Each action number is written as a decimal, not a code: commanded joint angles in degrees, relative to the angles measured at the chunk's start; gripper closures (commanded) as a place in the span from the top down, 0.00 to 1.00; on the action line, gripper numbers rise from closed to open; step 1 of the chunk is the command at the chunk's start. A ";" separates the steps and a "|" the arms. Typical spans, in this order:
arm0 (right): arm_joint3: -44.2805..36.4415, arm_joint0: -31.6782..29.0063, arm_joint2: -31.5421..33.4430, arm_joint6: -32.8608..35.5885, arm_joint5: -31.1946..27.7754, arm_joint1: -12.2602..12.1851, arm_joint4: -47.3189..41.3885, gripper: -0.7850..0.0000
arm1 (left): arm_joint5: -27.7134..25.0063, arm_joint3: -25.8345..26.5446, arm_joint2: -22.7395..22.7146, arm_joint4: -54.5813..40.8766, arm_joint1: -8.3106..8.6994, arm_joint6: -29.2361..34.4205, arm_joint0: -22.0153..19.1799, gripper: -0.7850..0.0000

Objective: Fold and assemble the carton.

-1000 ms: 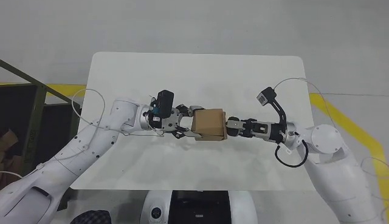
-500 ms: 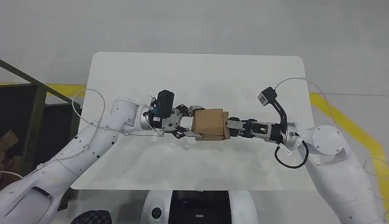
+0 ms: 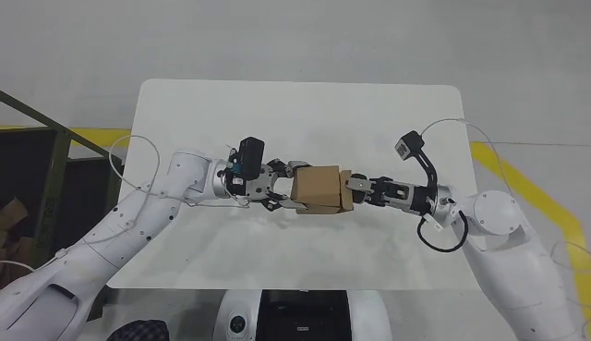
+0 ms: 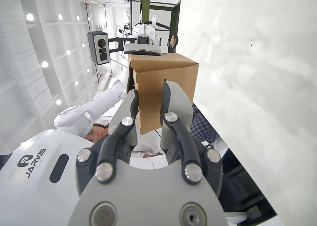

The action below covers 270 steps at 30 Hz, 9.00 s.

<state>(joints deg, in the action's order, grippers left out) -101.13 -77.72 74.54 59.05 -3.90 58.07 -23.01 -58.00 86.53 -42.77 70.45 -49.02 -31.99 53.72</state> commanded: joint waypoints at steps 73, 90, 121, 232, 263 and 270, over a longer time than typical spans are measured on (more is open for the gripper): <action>-7.31 -8.45 1.65 -1.35 -0.22 -0.88 -3.16 0.05 | 0.00 0.00 0.00 0.00 0.00 0.00 0.00 0.37; -8.26 -7.44 1.06 -4.81 2.73 -0.83 -2.32 0.00 | 0.00 0.00 0.00 0.00 0.00 0.00 0.00 0.38; -11.48 -10.82 2.67 -8.05 2.78 -1.02 -2.67 0.15 | 0.00 0.00 0.00 0.00 0.00 0.00 0.00 0.38; -7.48 -18.67 9.61 -8.73 -5.31 -1.50 -4.18 0.00 | 4.99 -17.57 3.72 2.66 -4.69 8.96 -1.92 0.42; 8.66 -3.30 1.54 -18.96 -10.31 0.45 3.31 0.00 | 4.87 -8.21 -18.07 -2.21 1.42 4.11 12.15 1.00; 14.29 0.45 2.98 -25.79 -14.54 0.77 8.86 0.00 | 4.71 -5.87 -25.32 -9.34 2.95 12.29 15.18 1.00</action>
<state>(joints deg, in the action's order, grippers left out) -87.22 -77.51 77.28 34.05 -18.21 58.84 -15.09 -53.35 80.38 -67.24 62.02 -46.23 -20.92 68.56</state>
